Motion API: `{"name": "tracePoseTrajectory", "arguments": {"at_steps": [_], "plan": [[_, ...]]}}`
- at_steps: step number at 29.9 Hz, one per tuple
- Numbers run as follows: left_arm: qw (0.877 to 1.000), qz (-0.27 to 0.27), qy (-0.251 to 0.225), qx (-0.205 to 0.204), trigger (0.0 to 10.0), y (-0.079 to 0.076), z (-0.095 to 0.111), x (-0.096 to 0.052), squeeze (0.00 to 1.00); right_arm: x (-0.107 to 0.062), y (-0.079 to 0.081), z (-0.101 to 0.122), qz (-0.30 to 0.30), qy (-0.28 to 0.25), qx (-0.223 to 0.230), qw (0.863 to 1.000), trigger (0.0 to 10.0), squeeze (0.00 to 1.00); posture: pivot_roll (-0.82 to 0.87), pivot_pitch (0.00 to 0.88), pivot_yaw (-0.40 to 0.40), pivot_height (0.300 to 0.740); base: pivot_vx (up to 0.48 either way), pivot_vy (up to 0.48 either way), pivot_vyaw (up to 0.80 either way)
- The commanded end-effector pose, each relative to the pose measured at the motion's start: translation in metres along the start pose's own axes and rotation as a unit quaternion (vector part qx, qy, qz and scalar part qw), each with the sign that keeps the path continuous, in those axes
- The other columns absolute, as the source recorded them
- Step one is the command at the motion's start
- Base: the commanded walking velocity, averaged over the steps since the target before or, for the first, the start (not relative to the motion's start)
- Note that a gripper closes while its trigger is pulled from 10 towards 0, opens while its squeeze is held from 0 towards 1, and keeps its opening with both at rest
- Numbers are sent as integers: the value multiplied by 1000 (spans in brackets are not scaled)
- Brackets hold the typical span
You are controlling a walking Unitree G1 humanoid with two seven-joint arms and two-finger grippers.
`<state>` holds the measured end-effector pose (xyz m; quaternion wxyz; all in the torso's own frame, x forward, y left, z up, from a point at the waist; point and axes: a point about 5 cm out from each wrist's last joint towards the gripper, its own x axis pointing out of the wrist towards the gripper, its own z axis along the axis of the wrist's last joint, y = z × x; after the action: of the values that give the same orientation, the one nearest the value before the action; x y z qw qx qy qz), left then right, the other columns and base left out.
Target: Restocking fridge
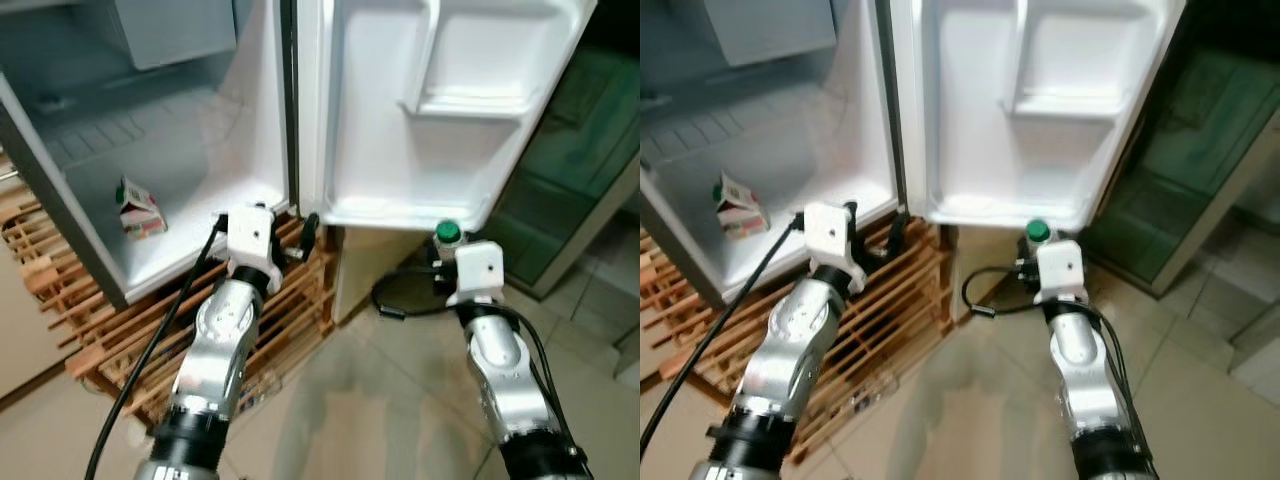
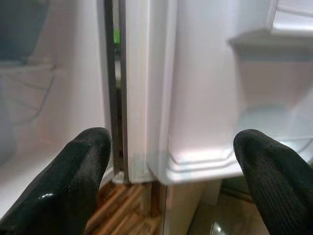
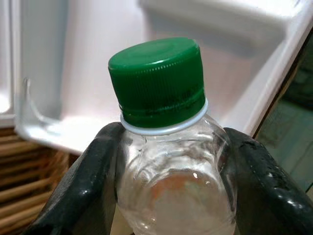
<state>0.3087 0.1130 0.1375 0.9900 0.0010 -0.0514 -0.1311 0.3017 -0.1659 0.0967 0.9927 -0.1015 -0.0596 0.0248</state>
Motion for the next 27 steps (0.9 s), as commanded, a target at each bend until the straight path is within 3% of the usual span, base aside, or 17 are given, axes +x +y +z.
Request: {"name": "tracePoseTrajectory", "arguments": {"at_steps": [1, 8, 12, 17, 27], "plan": [[1000, 1, -12, 1, 10000, 2, 7, 3, 0, 8, 0, 18, 5, -40, 0, 999, 10000, 0, -93, 0, -15, 740, 480, 0, 0], [1000, -9, -12, 6, 10000, -2, 8, 2, 0, 18, -2, 39, 5, -79, 8, 997, 10000, 0, -94, 0, -14, 740, 480, 0, 0], [1000, -11, -12, 5, 10000, -3, 8, 2, 0, 23, 1, 53, 23, -116, -20, 993, 10000, 0, -94, 0, -13, 740, 480, 0, 0], [1000, -12, -21, -5, 10000, -3, 11, 1, 0, 26, 18, 68, 97, -163, -70, 979, 10000, 0, -87, 0, -15, 740, 384, 0, 0], [999, -10, -31, -13, 10000, 0, 16, -4, 0, 27, 49, 91, 178, -207, -46, 961, 10000, 0, -71, 0, -14, 740, 0, 0, 0]]}}
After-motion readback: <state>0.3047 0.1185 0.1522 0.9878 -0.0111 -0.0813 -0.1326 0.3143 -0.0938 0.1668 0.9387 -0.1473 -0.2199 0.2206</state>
